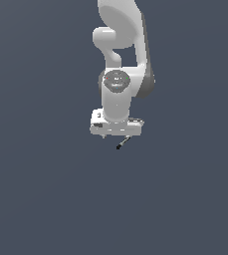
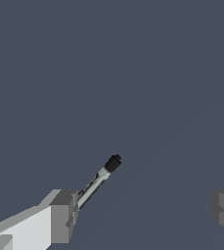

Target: Pick up the object and move it to a goal position.

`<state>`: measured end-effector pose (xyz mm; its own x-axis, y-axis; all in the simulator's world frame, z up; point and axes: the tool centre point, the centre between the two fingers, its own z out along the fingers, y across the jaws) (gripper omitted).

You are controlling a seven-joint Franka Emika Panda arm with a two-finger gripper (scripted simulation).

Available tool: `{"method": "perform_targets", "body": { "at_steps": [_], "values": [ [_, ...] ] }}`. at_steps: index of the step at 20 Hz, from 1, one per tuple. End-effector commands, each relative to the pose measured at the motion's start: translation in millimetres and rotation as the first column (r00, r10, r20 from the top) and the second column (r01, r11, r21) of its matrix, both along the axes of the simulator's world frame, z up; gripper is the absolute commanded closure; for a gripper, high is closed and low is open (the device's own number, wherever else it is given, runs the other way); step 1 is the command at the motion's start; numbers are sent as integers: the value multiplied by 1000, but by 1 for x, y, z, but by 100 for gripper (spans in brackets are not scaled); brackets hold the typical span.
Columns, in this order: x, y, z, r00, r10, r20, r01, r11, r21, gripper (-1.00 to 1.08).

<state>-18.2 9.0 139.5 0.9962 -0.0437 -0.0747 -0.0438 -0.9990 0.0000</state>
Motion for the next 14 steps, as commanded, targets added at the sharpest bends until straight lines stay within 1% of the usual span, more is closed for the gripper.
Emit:
{"method": "perform_targets", "body": {
  "at_steps": [1, 8, 11, 14],
  "values": [
    [-1, 2, -3, 1000, -20, 2, 20, 1000, -1, -92],
    [-8, 11, -16, 993, -119, 12, 119, 993, -5, -92],
    [-12, 17, -23, 984, -179, 18, 179, 984, -7, -92],
    [-18, 22, -32, 968, -249, 25, 249, 968, -8, -92]
  ]
}}
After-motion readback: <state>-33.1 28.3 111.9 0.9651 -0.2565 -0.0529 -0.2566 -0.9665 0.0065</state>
